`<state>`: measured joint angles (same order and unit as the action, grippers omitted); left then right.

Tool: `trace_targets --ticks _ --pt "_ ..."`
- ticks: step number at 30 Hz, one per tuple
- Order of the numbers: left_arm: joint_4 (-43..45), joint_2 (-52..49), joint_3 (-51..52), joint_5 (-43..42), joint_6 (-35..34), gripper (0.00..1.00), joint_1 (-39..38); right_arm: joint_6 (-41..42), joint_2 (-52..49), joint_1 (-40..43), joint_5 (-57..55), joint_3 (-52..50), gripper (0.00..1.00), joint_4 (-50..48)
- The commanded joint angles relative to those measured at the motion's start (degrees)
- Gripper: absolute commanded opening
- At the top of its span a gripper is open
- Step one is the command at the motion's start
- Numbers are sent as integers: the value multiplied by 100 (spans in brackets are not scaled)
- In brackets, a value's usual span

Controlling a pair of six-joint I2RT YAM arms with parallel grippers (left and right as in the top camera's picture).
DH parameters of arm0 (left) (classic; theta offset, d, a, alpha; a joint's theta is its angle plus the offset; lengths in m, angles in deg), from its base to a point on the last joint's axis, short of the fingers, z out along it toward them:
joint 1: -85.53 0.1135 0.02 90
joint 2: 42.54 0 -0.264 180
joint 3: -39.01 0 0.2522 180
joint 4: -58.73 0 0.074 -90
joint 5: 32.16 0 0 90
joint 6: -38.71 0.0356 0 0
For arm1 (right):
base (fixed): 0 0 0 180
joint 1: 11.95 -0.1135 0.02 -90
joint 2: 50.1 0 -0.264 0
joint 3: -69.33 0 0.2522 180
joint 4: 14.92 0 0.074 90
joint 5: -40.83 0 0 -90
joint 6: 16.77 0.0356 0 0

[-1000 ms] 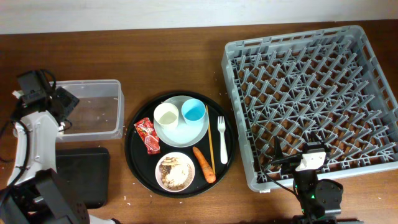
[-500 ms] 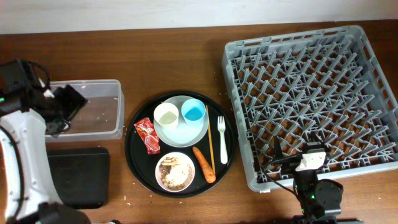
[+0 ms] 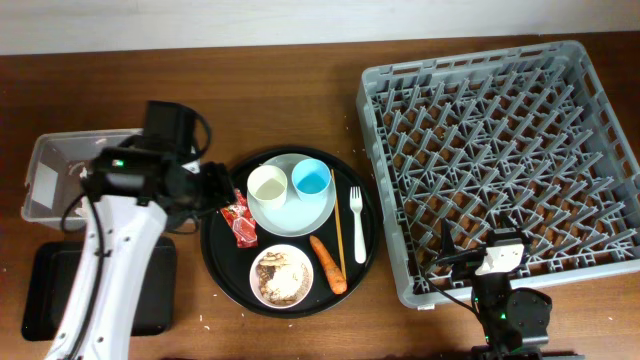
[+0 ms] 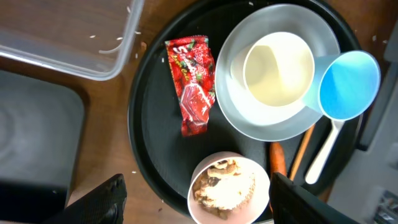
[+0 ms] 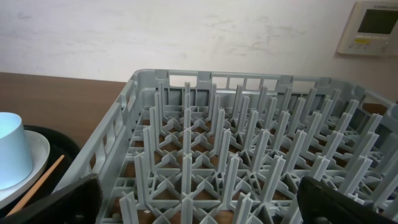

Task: Sort waste into correct bins and load items into the dishwasher rack
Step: 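Move the left gripper to the red strawberry wrapper and grasp it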

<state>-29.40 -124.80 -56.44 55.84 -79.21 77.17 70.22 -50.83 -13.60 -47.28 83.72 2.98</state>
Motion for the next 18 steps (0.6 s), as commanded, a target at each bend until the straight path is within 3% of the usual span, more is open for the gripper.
trace_targets --ticks 1,5,18 --pt "391 63 601 352 -374 73 -352 33 37 -31 -46 -31 99 28" --pt "1108 52 1296 350 -437 62 -361 33 37 -31 -46 -31 99 28" --pt "3141 52 3252 352 -850 62 -361 35 37 -31 -46 -31 99 28"
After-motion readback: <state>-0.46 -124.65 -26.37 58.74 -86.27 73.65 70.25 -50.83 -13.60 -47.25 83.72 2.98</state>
